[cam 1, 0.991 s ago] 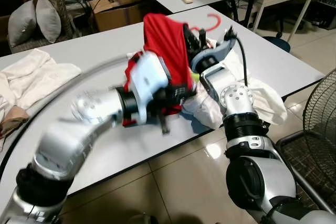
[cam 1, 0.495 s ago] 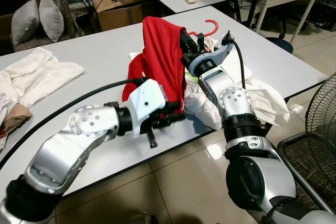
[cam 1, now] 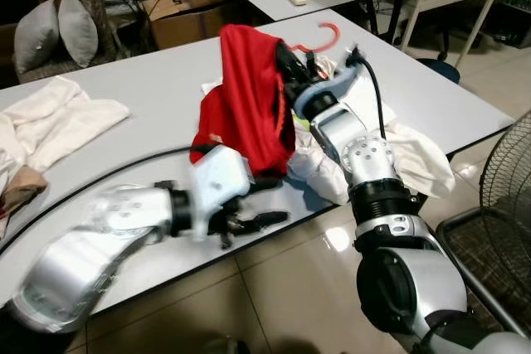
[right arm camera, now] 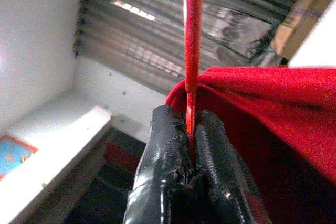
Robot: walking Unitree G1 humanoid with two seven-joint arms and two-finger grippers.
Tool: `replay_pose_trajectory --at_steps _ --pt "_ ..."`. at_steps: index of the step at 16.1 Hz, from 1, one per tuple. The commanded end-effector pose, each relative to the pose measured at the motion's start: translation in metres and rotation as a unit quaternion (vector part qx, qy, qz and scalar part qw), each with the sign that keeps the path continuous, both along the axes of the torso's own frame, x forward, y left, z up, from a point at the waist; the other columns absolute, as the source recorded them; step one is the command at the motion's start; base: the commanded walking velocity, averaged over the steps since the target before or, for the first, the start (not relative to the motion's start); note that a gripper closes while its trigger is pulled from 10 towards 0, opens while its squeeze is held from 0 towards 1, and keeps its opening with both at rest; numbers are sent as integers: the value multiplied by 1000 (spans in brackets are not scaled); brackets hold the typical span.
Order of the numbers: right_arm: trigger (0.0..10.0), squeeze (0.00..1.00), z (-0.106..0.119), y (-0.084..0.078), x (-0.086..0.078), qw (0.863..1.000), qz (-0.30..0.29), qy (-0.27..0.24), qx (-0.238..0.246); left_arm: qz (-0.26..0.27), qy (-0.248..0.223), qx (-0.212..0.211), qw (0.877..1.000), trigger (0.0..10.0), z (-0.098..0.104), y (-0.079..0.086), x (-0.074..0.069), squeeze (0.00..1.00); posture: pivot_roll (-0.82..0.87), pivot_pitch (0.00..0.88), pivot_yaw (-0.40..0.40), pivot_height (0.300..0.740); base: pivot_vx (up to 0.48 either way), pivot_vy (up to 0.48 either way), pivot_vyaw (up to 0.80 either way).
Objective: Hang hanger
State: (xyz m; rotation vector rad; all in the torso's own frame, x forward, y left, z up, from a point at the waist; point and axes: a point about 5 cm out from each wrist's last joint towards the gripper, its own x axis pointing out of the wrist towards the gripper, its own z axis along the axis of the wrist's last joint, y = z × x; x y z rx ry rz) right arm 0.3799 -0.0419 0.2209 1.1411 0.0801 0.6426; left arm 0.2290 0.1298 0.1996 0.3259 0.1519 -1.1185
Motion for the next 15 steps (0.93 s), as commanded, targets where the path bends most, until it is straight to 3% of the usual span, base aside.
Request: replay_pose_trajectory --at_steps 1,3,4,6,7,9,10,13,15 --pt "10000 0 13 28 -11 998 45 -38 -3 35 -7 -5 999 10000 6 12 1 1000 21 0 86 740 0 0 419" --pt "10000 0 18 20 -34 986 80 -128 -75 161 -13 -33 986 10000 2 47 1 1000 19 0 86 740 0 0 800" --pt "10000 0 20 12 -44 982 88 -147 -82 217 -12 -37 975 10000 -4 63 -2 1000 18 0 86 740 0 0 800" --pt "10000 0 22 0 -52 979 90 -162 -80 265 -12 -35 964 10000 -9 76 -6 1000 16 0 84 740 0 0 800" --pt "10000 0 23 -14 -64 977 95 -178 -67 305 -18 -38 951 10000 -13 87 -11 1000 14 0 80 740 0 0 800" --pt "10000 0 19 -32 -80 976 96 -188 -47 331 -12 -61 941 10000 -17 89 -14 1000 12 0 78 740 0 0 800" --pt "10000 0 14 -38 -88 975 96 -192 -50 331 -9 -68 941 10000 -20 83 -14 1000 7 0 84 740 0 0 800" --pt "10000 0 8 -51 -97 978 72 -181 -75 338 -16 -125 933 10000 -21 65 -4 1000 -4 0 94 740 0 0 800" --pt "10000 0 8 -58 -102 978 64 -178 -89 335 -14 -137 932 10000 -21 58 -3 1000 -15 0 92 740 0 0 800"
